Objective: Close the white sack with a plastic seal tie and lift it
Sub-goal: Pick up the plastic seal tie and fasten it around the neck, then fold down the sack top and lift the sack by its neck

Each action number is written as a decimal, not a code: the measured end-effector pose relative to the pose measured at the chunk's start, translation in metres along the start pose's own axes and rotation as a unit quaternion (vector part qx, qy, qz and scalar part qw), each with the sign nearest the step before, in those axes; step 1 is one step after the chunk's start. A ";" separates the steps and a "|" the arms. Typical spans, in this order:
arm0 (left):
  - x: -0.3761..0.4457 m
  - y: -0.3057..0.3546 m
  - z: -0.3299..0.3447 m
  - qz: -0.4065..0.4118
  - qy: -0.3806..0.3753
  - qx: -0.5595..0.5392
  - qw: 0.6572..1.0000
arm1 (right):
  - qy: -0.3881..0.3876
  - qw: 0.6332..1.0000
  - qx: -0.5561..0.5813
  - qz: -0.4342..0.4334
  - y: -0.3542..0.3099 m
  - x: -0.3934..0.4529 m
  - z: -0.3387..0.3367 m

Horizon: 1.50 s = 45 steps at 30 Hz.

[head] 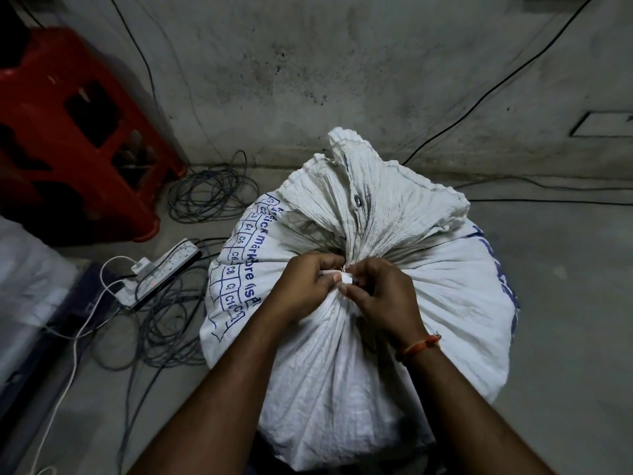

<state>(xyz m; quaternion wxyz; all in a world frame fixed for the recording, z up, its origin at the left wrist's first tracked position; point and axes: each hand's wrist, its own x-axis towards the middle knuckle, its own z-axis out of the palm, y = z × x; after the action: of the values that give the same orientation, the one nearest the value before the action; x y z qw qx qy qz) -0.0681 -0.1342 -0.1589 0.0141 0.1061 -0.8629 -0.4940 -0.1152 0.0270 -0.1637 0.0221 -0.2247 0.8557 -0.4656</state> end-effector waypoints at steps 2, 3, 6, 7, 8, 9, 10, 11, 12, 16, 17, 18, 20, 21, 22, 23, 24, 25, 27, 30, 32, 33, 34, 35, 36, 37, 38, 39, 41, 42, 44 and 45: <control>-0.001 0.000 -0.001 -0.004 -0.006 0.006 1.000 | 0.001 1.000 0.020 0.020 0.000 0.000 0.001; -0.002 0.001 -0.002 -0.006 -0.003 0.007 1.000 | 0.003 0.999 0.032 0.031 -0.001 0.000 0.001; -0.004 0.003 -0.004 -0.011 -0.002 0.028 1.000 | 0.001 0.998 0.039 0.039 0.000 0.000 0.004; -0.004 0.003 -0.005 -0.010 -0.005 0.040 0.999 | -0.018 0.998 0.047 0.044 0.002 0.001 0.005; -0.004 0.005 -0.005 -0.009 -0.007 0.051 0.999 | -0.048 0.994 0.075 0.057 0.004 0.001 0.005; -0.005 0.005 -0.006 -0.012 -0.006 0.059 0.998 | -0.070 0.988 0.112 0.081 0.005 0.002 0.003; -0.006 0.006 -0.007 -0.013 -0.005 0.071 0.997 | -0.065 0.983 0.138 0.106 0.007 0.003 0.001; -0.006 0.007 -0.009 -0.014 -0.012 0.082 0.996 | -0.031 0.979 0.155 0.125 0.009 0.004 -0.003; -0.007 0.009 -0.011 -0.012 -0.026 0.089 0.996 | 0.023 0.980 0.149 0.133 0.012 0.006 -0.008; -0.004 0.013 -0.020 0.004 -0.024 0.052 0.998 | 0.114 0.988 0.057 0.088 0.013 0.005 -0.025; -0.001 0.013 -0.020 -0.004 0.006 0.039 0.999 | 0.114 0.986 0.072 0.102 0.013 0.003 -0.024; 0.002 0.015 -0.020 -0.019 0.046 0.012 0.999 | 0.120 0.978 0.110 0.129 0.013 0.002 -0.022; 0.008 0.021 -0.020 -0.058 0.130 -0.108 0.984 | 0.132 0.945 0.225 0.198 0.013 0.007 -0.024; 0.013 0.023 -0.020 -0.075 0.153 -0.183 0.968 | 0.136 0.920 0.286 0.232 0.014 0.014 -0.028; 0.018 0.026 -0.019 -0.083 0.164 -0.241 0.953 | 0.135 0.894 0.343 0.254 0.014 0.020 -0.033; 0.022 0.029 -0.019 -0.085 0.157 -0.275 0.945 | 0.132 0.872 0.394 0.260 0.013 0.027 -0.037; 0.027 0.032 -0.017 -0.074 0.133 -0.299 0.942 | 0.126 0.858 0.430 0.251 0.010 0.034 -0.041; 0.031 0.033 -0.014 -0.063 0.105 -0.319 0.940 | 0.115 0.851 0.455 0.236 0.004 0.039 -0.044; 0.040 0.043 -0.011 -0.042 0.074 -0.333 0.939 | 0.091 0.857 0.471 0.188 -0.013 0.048 -0.050; 0.047 0.073 -0.012 -0.014 0.082 -0.297 0.951 | 0.066 0.900 0.416 0.107 -0.042 0.060 -0.057; 0.047 0.093 -0.014 0.022 0.111 -0.302 0.946 | 0.071 0.920 0.382 0.056 -0.061 0.065 -0.063; 0.046 0.102 -0.015 0.041 0.131 -0.301 0.944 | 0.068 0.924 0.376 0.030 -0.071 0.066 -0.066; 0.045 0.110 -0.017 0.061 0.152 -0.292 0.942 | 0.063 0.926 0.372 0.006 -0.078 0.066 -0.069; 0.042 0.119 -0.018 0.078 0.166 -0.294 0.938 | 0.057 0.927 0.371 -0.007 -0.084 0.066 -0.071; 0.039 0.127 -0.020 0.091 0.176 -0.302 0.932 | 0.053 0.925 0.376 -0.013 -0.090 0.065 -0.075; 0.038 0.132 -0.022 0.095 0.188 -0.314 0.926 | 0.053 0.921 0.385 -0.010 -0.096 0.065 -0.080; 0.036 0.139 -0.024 0.092 0.203 -0.319 0.921 | 0.056 0.917 0.394 -0.004 -0.104 0.064 -0.085; 0.034 0.144 -0.027 0.085 0.219 -0.311 0.921 | 0.059 0.914 0.401 0.004 -0.110 0.064 -0.090; 0.030 0.153 -0.031 0.086 0.228 -0.280 0.929 | 0.053 0.905 0.421 0.023 -0.120 0.065 -0.099; 0.027 0.157 -0.033 0.091 0.224 -0.265 0.933 | 0.052 0.902 0.428 0.030 -0.124 0.067 -0.103; 0.021 0.164 -0.038 0.099 0.230 -0.228 0.941 | 0.051 0.904 0.422 0.036 -0.128 0.071 -0.108; 0.019 0.167 -0.040 0.095 0.241 -0.206 0.944 | 0.052 0.906 0.419 0.040 -0.130 0.073 -0.109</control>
<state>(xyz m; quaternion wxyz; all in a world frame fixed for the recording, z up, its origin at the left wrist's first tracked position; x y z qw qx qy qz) -0.1099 -0.0901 0.0025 0.2902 0.1339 -0.7194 -0.6167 -0.1605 0.0227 0.0148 0.0877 -0.1359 0.5902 -0.7908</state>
